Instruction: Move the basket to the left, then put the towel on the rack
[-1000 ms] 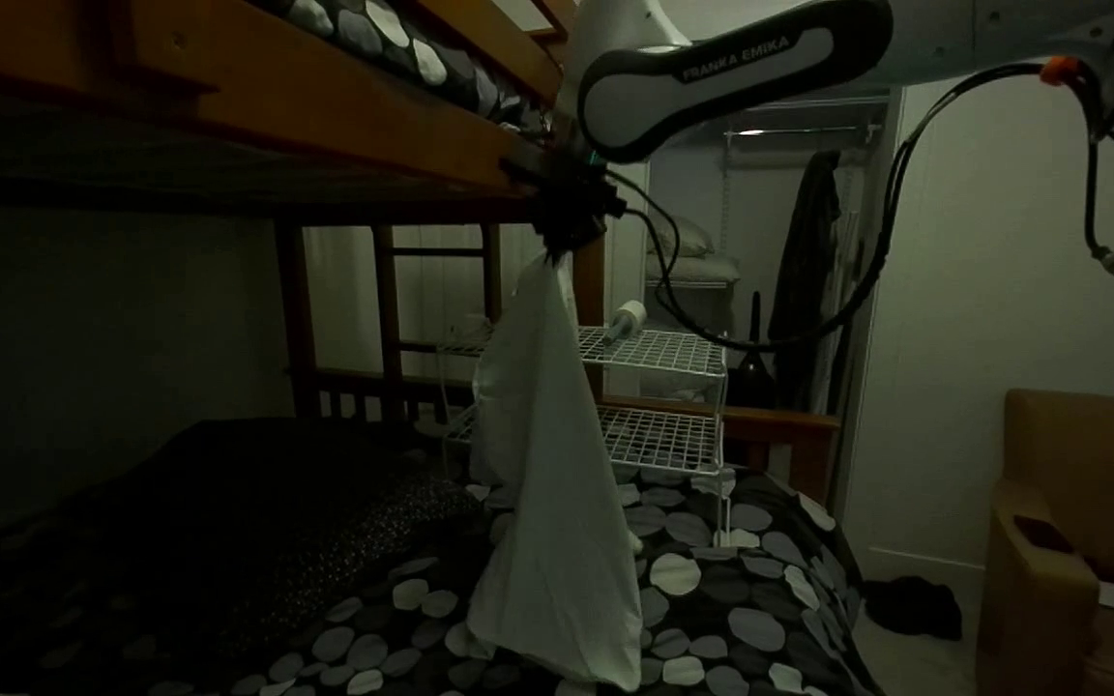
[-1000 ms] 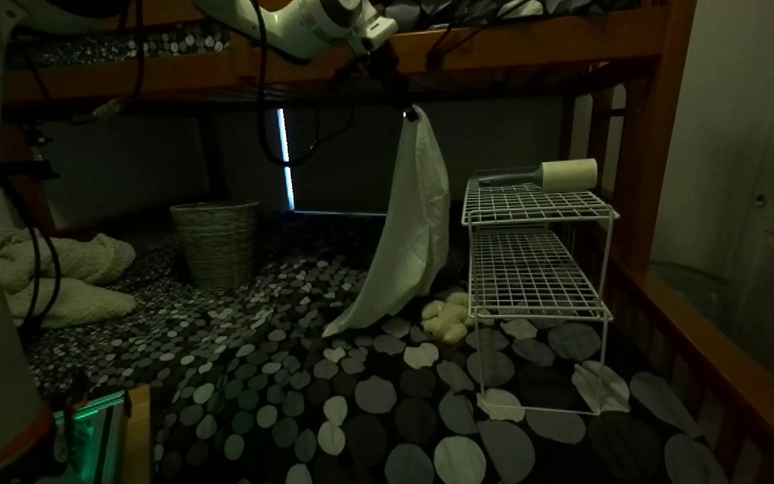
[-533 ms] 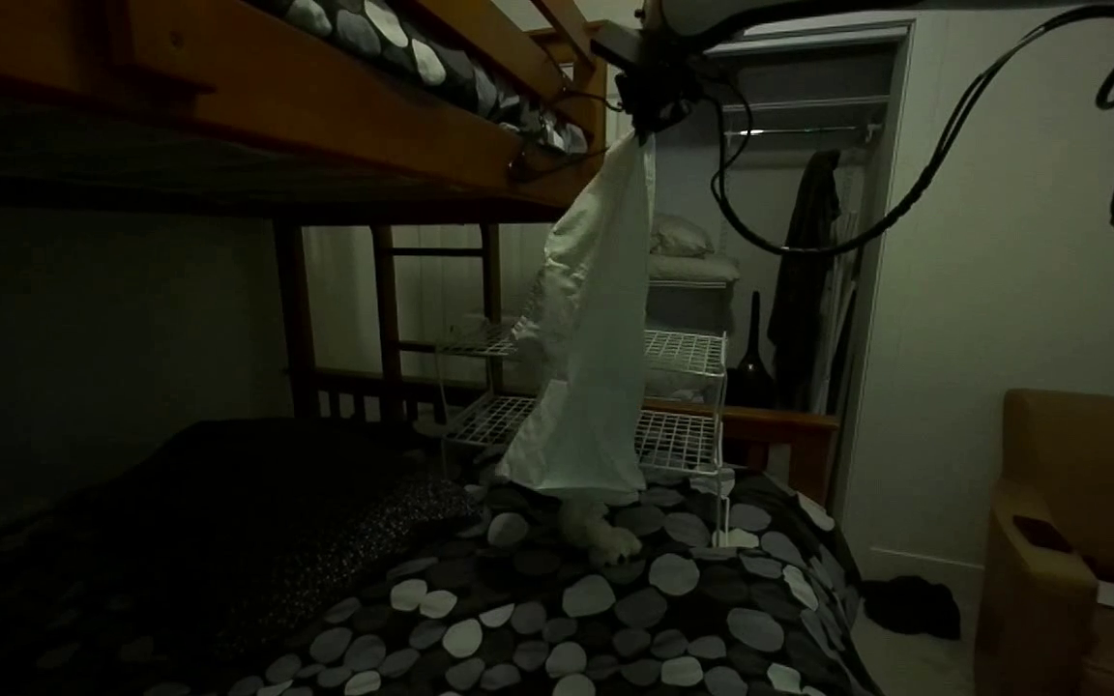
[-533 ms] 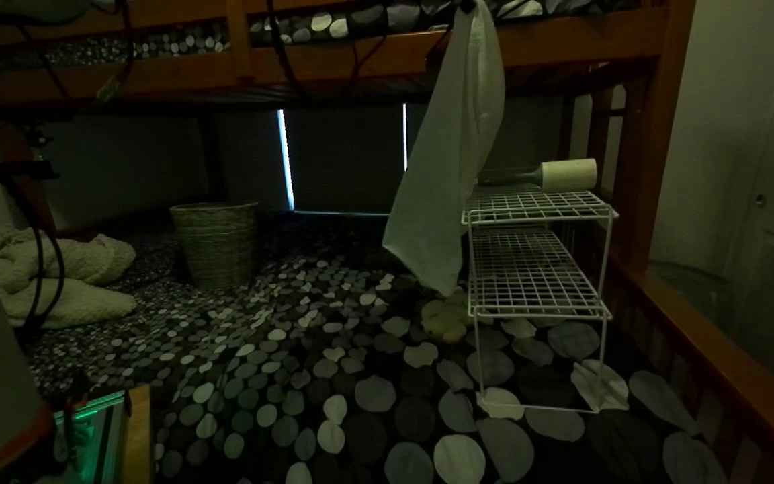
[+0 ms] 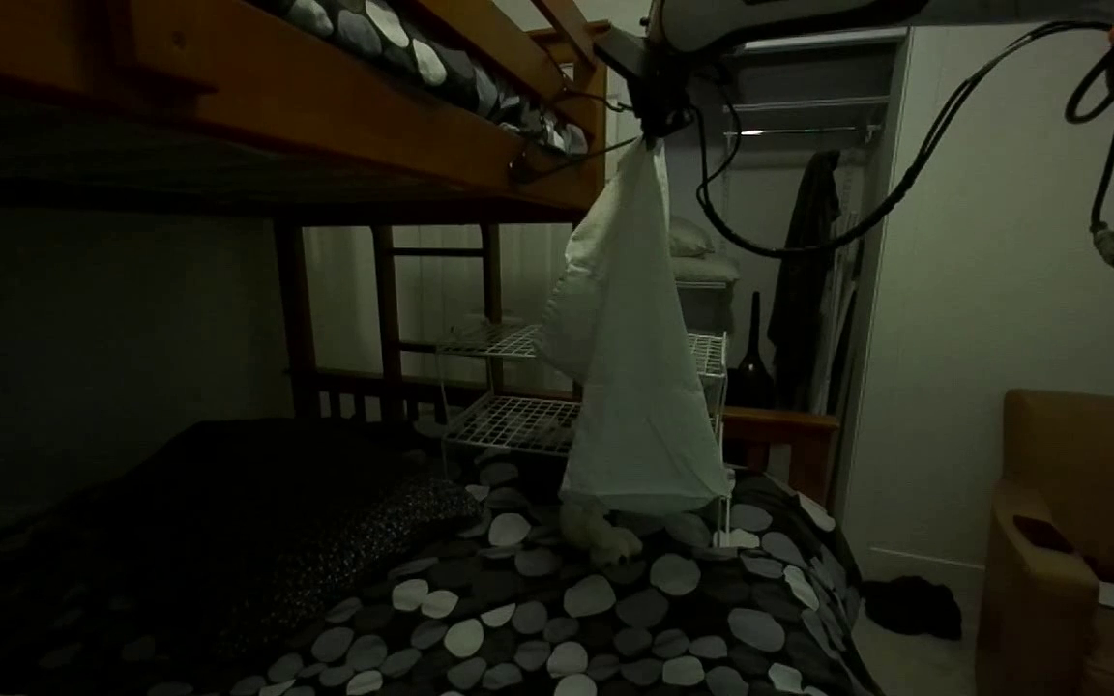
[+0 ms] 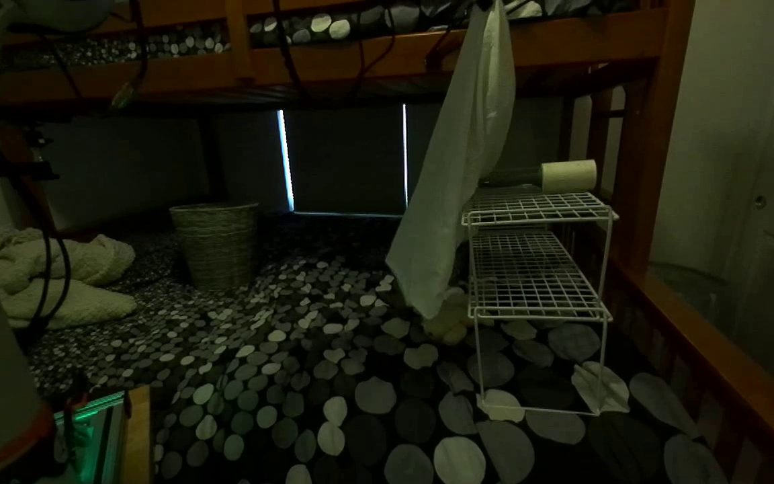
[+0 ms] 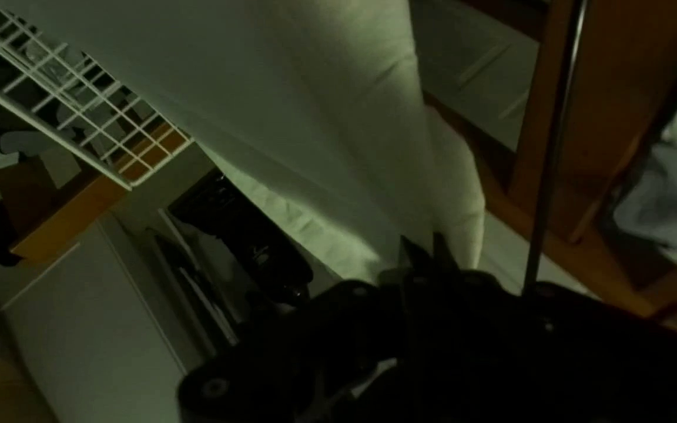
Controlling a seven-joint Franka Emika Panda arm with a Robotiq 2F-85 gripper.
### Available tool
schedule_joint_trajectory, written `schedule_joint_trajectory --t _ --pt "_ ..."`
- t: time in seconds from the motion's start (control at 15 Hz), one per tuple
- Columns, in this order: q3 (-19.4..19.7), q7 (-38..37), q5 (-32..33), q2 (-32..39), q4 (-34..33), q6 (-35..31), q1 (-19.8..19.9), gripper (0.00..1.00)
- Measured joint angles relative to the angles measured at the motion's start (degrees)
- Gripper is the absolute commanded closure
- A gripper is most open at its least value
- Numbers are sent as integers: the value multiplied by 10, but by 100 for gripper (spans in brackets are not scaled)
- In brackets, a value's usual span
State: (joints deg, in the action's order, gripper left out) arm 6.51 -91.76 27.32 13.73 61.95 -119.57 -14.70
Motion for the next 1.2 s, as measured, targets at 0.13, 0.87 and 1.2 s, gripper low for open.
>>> schedule_joint_trajectory --t 0.13,0.87,1.2 --pt "24 -16 6 1 -28 0 16 100" --pt "161 -274 291 126 -28 -79 19 57" --pt "183 -336 388 175 5 56 -43 20"
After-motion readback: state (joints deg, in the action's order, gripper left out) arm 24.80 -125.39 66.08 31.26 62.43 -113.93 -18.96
